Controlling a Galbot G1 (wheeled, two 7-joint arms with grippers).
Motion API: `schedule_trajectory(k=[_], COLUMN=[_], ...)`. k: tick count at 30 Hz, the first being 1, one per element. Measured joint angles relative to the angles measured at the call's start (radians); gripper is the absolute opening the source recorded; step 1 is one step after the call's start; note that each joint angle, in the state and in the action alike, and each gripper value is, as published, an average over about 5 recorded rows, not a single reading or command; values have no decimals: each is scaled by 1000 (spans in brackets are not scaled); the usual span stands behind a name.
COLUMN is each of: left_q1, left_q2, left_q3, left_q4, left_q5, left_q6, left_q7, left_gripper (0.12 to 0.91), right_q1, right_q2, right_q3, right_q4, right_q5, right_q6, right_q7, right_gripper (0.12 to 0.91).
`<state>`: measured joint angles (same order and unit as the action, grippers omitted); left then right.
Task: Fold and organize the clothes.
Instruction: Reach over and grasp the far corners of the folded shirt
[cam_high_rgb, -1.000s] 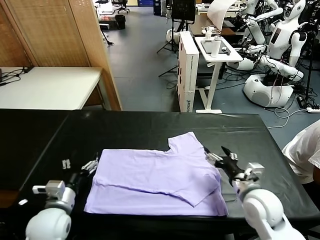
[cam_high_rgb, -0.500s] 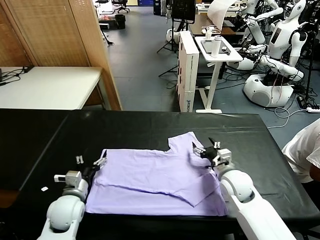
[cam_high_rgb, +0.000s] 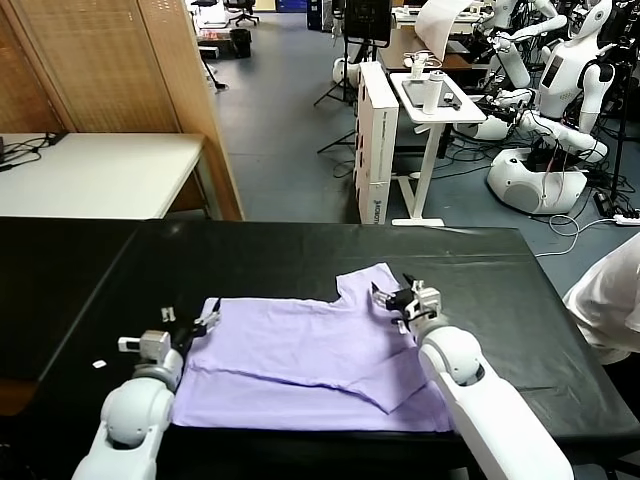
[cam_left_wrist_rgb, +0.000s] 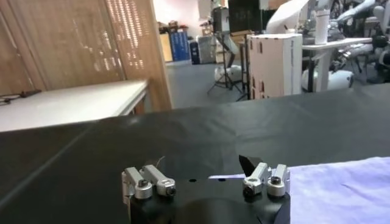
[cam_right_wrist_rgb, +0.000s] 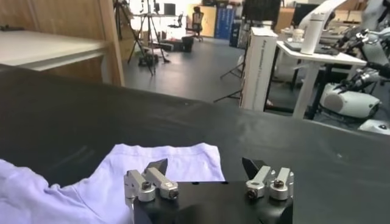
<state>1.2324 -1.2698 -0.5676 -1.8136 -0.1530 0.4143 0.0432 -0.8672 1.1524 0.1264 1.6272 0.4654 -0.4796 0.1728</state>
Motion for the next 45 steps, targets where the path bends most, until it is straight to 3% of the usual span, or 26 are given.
schedule_trajectory(k=[12,22,26,45], left_q1=[-33,-49,-55,-68], left_q2=[5,8,7,5], left_q3=[21,28,25,14], left_q4=[20,28,36,53], left_q5=[-15,-49,-59,-72], left_q6=[45,107,118,123], left_q7=[-2,-16,-30,-33], left_gripper=[761,473,392,377], right_q1=[21,36,37,39], right_q2=[17,25,27,31], right_q3=[2,0,0,0], right_q4=[-29,-47,-48,-51], right_q5=[49,69,71,72], right_q6=[-22,-28,-29,-29], right_q7=[12,16,17,16], right_gripper=[907,907,907,907])
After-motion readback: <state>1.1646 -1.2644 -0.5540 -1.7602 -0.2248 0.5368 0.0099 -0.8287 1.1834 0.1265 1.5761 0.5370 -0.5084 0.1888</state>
